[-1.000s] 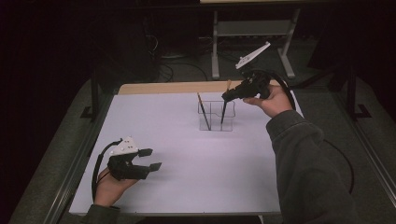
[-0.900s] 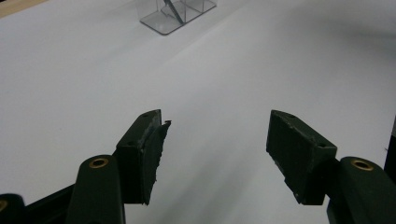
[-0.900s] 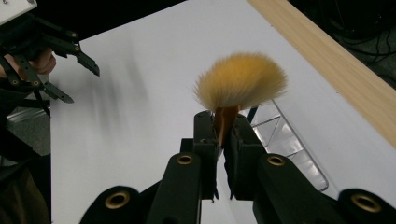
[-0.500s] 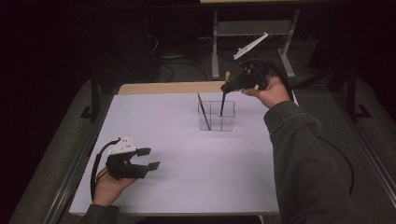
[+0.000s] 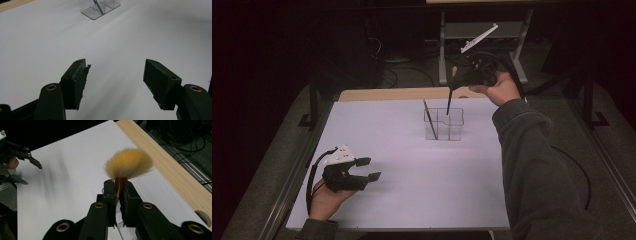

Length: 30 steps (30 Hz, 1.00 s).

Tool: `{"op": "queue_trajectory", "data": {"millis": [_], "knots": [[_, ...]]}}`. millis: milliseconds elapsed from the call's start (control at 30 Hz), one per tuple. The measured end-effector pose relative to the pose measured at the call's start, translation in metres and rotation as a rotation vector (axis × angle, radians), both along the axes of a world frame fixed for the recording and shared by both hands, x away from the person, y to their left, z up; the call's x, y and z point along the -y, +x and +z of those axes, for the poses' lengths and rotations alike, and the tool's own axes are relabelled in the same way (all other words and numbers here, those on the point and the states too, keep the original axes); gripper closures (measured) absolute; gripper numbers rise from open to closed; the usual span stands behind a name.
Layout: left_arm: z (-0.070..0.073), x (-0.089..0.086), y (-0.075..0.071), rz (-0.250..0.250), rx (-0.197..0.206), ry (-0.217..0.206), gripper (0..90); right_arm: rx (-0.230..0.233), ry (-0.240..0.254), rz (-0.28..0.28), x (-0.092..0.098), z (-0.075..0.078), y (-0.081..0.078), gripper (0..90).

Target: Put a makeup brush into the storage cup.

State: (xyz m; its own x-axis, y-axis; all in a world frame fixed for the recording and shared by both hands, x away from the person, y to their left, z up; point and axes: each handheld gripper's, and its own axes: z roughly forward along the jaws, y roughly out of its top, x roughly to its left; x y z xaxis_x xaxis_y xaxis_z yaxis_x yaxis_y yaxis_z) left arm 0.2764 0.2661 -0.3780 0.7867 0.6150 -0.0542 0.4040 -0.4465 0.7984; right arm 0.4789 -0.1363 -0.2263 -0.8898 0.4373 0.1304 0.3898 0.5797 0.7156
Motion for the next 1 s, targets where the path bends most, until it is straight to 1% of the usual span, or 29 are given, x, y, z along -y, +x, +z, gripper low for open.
{"op": "queue_trajectory", "data": {"millis": [33,100,133,233,367,533,600,700,1000], "knots": [[0.0,0.0,0.0,0.001,0.0,-0.002,34.7,0.006,0.001,0.001,0.0,0.001,0.002,82.6],[0.0,0.0,0.0,0.0,-0.002,-0.004,34.7,-0.004,0.007,-0.011,0.0,0.002,0.003,82.6],[0.001,-0.001,0.0,0.0,-0.003,-0.004,34.6,-0.001,0.006,-0.012,0.0,0.002,0.004,82.6],[0.001,-0.001,0.0,-0.003,-0.002,-0.001,34.6,-0.004,0.002,-0.024,0.001,0.001,0.008,82.6],[0.0,-0.001,0.0,-0.002,-0.002,-0.008,34.4,-0.009,0.001,-0.038,0.001,0.0,0.012,82.6],[0.001,-0.001,0.0,-0.001,-0.003,-0.006,34.3,-0.014,-0.014,-0.048,-0.001,-0.005,0.018,82.6],[0.0,-0.001,-0.001,0.0,-0.002,-0.013,34.3,-0.019,-0.013,-0.053,-0.003,-0.007,0.02,82.6],[0.0,-0.002,-0.001,-0.003,0.001,-0.009,34.1,-0.016,-0.021,-0.054,-0.005,-0.01,0.022,82.6],[0.001,-0.004,-0.001,0.001,0.003,-0.009,33.4,-0.027,-0.039,-0.06,-0.011,-0.016,0.025,82.6]]}}
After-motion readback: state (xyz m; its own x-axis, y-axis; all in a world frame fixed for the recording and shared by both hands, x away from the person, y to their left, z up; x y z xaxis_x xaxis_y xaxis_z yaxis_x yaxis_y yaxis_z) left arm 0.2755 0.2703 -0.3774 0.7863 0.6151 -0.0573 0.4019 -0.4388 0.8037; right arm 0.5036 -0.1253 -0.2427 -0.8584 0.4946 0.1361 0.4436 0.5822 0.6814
